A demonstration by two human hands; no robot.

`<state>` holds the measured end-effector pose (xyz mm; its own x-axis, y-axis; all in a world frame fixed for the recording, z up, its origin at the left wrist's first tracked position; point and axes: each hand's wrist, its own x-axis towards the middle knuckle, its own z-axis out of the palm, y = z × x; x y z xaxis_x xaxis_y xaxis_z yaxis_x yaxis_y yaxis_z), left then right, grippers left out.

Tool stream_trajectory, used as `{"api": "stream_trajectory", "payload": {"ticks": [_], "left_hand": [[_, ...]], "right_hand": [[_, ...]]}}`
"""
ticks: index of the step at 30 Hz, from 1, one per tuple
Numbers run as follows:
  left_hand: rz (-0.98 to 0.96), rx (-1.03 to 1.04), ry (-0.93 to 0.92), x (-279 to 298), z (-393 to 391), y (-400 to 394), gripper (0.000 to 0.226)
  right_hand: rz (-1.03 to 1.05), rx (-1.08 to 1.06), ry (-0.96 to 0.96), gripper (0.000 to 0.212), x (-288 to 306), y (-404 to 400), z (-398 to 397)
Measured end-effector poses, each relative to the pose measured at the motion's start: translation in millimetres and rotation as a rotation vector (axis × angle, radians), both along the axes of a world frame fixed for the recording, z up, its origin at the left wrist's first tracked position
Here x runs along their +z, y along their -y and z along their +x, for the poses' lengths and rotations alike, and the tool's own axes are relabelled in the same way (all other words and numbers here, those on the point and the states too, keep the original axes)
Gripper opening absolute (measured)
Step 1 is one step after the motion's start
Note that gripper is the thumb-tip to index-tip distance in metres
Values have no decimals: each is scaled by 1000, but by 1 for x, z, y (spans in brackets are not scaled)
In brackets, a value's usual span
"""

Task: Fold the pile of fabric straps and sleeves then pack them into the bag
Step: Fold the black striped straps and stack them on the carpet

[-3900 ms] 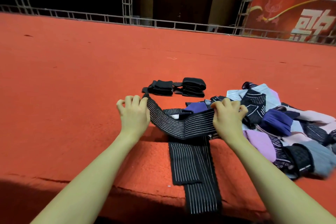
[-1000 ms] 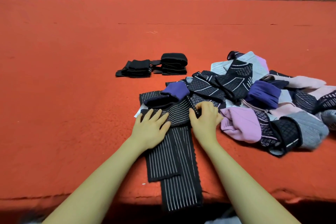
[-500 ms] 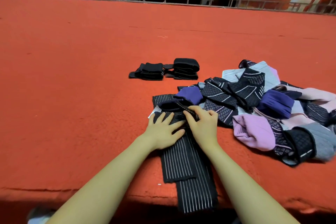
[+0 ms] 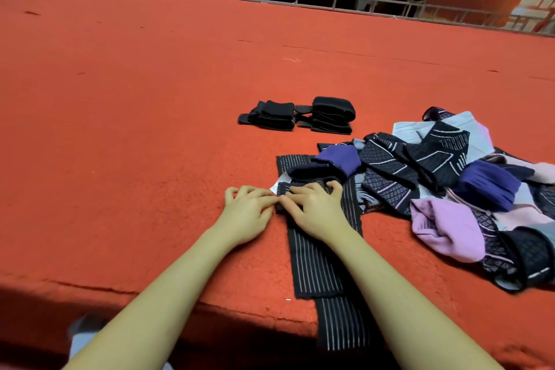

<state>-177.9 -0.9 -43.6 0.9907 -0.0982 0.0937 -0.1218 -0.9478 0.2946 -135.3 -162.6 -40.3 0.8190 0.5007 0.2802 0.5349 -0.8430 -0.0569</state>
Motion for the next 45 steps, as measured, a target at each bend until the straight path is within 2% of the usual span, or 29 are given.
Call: {"api": "stream_trajectory", "payload": {"ticks": [3,6,9,13,16,21,24,27,30,36,42,45], "left_hand": [[-24,19,10,-1,1,2,36],[-25,109,49,3,2,12,32],[62,220,96,4,3,30,41],[87,384,15,5,6,51,63],[97,398,36,2,7,61,61],[-33,412,170,-2,4,63,43],[-98,380,378,1,2,61,30],[-67,372,556,9,7,54,28],[-7,349,657,26,22,44,29],[125,332,674,52,79,19,32],[136,328,492,71,160,-6,35],[239,306,485,74,203,-23,38]], "right_hand": [[45,22,-162,46,2,10,-1],[199,-105,-53,50,-7,14,-4],[391,-316,137,37,-18,18,-6],[380,-438,163,23,-25,19,-7],[362,-480,99,27,-27,18,-8],[487,-362,112,22,-24,22,-10],[599,-305,190,28,-17,22,-14],[670,-277,267,35,-4,18,-11],[678,-260,323,31,15,11,3],[620,-264,221,23,47,-5,59],[536,-265,165,27,64,-30,142],[511,-251,157,28,67,-43,186]]}}
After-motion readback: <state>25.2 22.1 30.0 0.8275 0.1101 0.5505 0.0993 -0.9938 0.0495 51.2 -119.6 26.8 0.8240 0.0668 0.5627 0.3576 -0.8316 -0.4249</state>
